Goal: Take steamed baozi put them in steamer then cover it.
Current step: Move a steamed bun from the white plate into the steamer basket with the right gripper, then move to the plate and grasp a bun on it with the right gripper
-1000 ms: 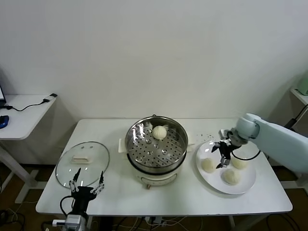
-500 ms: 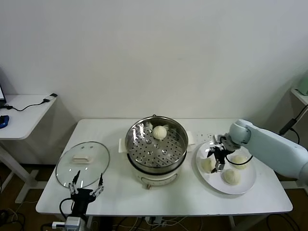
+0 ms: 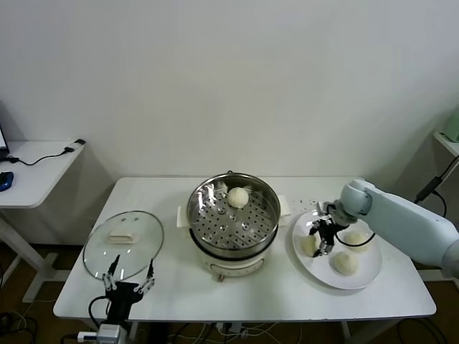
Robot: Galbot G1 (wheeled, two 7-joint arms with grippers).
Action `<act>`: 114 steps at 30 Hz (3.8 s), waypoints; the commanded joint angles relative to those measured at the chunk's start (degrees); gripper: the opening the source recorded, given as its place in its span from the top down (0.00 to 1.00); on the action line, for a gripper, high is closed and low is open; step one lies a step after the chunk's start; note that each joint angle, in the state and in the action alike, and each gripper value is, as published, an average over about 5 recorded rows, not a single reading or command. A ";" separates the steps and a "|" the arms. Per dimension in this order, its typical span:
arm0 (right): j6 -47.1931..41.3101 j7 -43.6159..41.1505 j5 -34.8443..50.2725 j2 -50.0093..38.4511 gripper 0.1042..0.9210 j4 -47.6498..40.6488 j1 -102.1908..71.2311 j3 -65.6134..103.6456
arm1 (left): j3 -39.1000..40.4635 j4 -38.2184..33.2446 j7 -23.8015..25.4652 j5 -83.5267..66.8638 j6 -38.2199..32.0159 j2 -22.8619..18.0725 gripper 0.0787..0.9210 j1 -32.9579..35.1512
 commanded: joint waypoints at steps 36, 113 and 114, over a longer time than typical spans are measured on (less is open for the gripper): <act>-8.97 8.87 40.57 27.13 0.27 3.50 39.06 -30.37 | 3.03 0.07 0.13 -0.12 -0.21 1.22 0.12 -0.34; -3.95 2.14 1.63 -22.58 0.12 24.75 10.93 -10.92 | 1.96 -0.33 0.12 1.84 0.58 0.67 0.12 -0.81; -3.64 2.04 0.42 -22.77 0.12 23.73 8.59 -9.49 | 1.96 -0.31 0.12 1.93 0.58 0.57 0.12 -0.79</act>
